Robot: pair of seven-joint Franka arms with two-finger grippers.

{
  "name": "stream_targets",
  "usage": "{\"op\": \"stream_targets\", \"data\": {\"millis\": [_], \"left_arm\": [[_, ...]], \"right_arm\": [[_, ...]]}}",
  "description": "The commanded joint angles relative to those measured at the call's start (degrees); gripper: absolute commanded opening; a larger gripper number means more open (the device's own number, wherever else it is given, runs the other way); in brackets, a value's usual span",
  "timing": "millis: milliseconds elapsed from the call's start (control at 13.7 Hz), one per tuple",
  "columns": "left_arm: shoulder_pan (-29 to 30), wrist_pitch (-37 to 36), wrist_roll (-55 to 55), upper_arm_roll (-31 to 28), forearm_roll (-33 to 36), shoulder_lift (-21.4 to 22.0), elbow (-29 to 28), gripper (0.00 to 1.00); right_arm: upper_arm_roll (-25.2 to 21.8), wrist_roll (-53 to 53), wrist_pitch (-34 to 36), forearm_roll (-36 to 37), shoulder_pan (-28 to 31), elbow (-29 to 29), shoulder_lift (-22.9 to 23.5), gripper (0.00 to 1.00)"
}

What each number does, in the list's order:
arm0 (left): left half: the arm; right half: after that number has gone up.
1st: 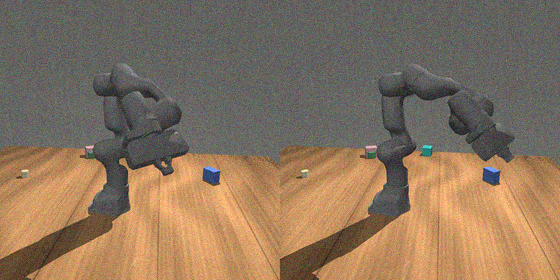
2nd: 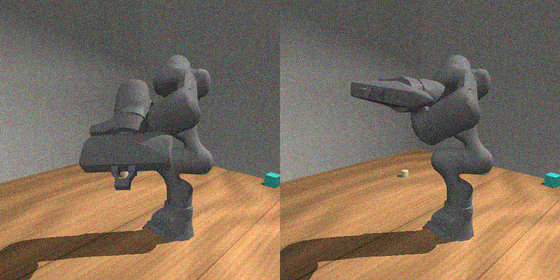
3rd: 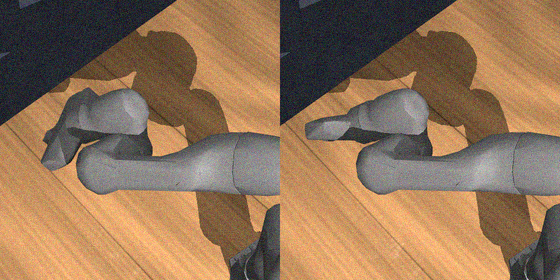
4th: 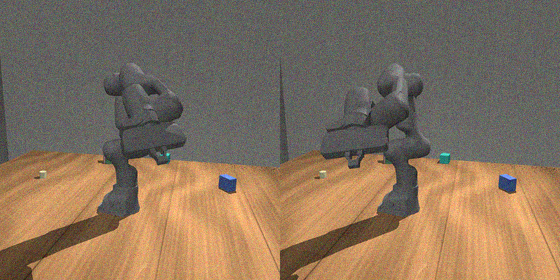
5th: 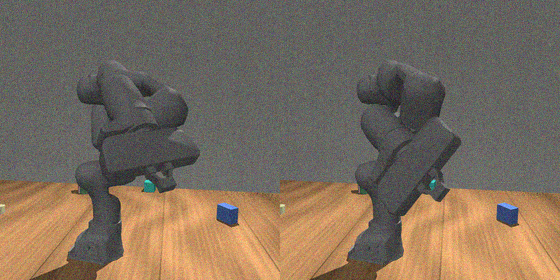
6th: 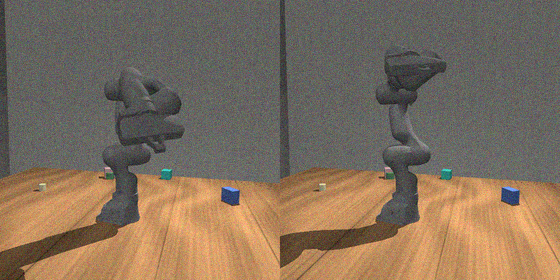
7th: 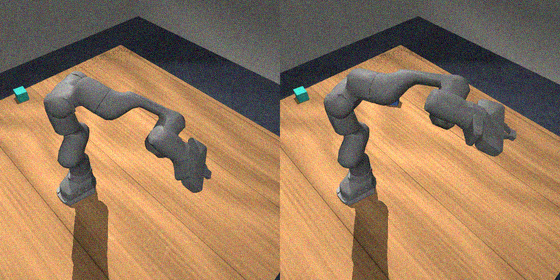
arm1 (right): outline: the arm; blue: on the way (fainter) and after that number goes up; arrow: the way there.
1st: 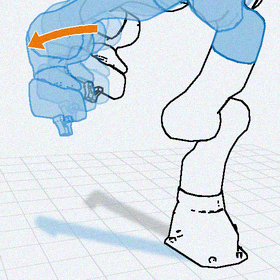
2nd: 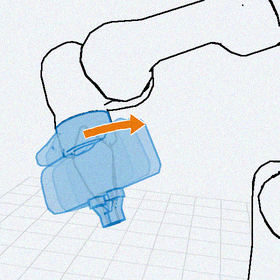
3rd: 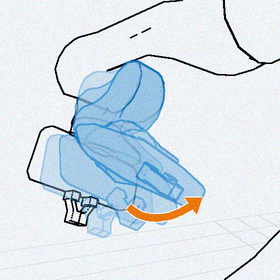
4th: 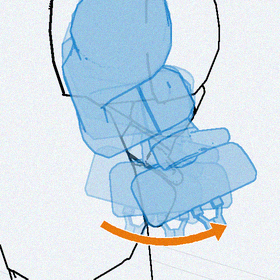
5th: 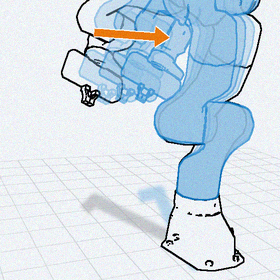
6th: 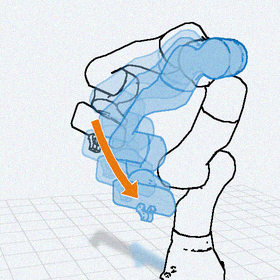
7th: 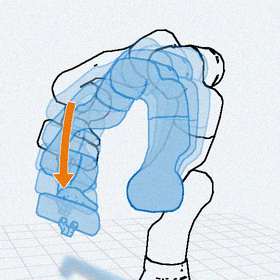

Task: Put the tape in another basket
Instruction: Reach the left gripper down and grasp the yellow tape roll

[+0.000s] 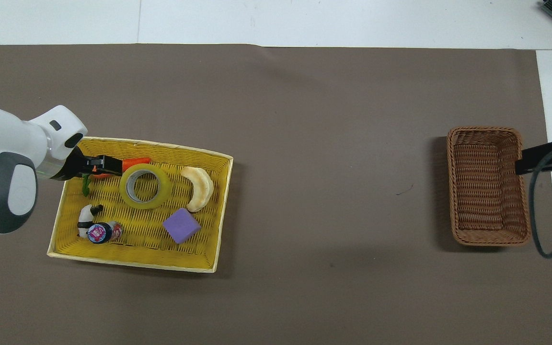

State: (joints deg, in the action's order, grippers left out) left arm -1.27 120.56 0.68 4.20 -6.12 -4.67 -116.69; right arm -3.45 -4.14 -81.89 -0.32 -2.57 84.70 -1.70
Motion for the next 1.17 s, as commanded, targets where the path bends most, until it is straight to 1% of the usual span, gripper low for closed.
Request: {"op": "stream_targets", "data": {"millis": [0, 146, 292, 365, 438, 511, 584, 657, 730, 803, 876, 1022, 1096], "left_arm": [[-1.72, 3.45, 0.19, -0.51, -2.92, -1.29, -2.66, 1.00], [-2.16, 3.46, 0.19, -0.60, -3.11, -2.79, -2.93, 1.00], [-2.16, 5.55, 0.11, -0.60, -3.11, -3.06, -5.11, 0.99], [-2.07, 7.04, 0.11, -0.60, -3.11, -2.97, -6.61, 0.90], [-2.07, 7.75, 0.19, -0.60, -3.11, -3.15, -7.49, 0.78], [-2.07, 8.72, 0.19, -0.60, -3.11, -3.32, -8.20, 0.70], [-2.07, 9.42, 0.19, -0.60, -3.11, -3.15, -8.90, 0.56], [-2.07, 9.34, 0.28, -0.60, -3.11, -3.15, -8.91, 0.37], [-2.07, 9.26, 0.28, -0.60, -3.11, -3.15, -8.82, 0.21], [-1.90, 9.00, 0.28, -0.60, -3.11, -3.24, -8.56, 0.08], [-1.90, 8.56, 0.28, -0.60, -3.11, -3.32, -8.03, 0.00], [-1.46, 6.28, 0.19, -0.60, -3.11, -3.32, -7.24, 0.00], [-1.20, 4.44, 0.02, -0.69, -3.11, -3.32, -5.93, 0.00]], "right_arm": [[0.11, 1.33, -0.11, -0.91, 0.90, 0.03, -0.23, 1.00], [0.11, 1.59, 0.07, -0.91, 1.16, 0.03, -0.23, 1.00], [0.11, 1.76, -1.24, -0.82, 1.86, 0.03, -0.14, 1.00], [0.20, 1.94, -3.69, -0.73, 1.86, 0.46, -0.14, 1.00], [0.29, 1.94, -7.54, -0.65, 1.43, 1.43, -0.32, 1.00], [0.72, 1.85, -10.88, -0.47, 1.25, 2.48, -0.49, 1.00], [1.07, 2.20, -12.48, -0.47, 0.90, 3.88, -1.02, 1.00], [1.08, 2.38, -12.76, -0.47, -0.06, 4.51, -1.11, 1.00], [1.08, 2.03, -12.85, -0.38, -0.50, 4.51, -0.94, 1.00], [1.08, 1.59, -12.76, 0.23, -1.47, 4.51, -0.85, 1.00], [1.08, 0.72, -12.50, 0.32, -1.82, 4.60, -0.76, 1.00], [1.08, -3.31, -13.28, 0.15, -2.70, 4.42, 0.72, 1.00], [1.08, -4.99, -14.42, -0.20, -4.53, 4.08, 1.95, 1.00]]}}
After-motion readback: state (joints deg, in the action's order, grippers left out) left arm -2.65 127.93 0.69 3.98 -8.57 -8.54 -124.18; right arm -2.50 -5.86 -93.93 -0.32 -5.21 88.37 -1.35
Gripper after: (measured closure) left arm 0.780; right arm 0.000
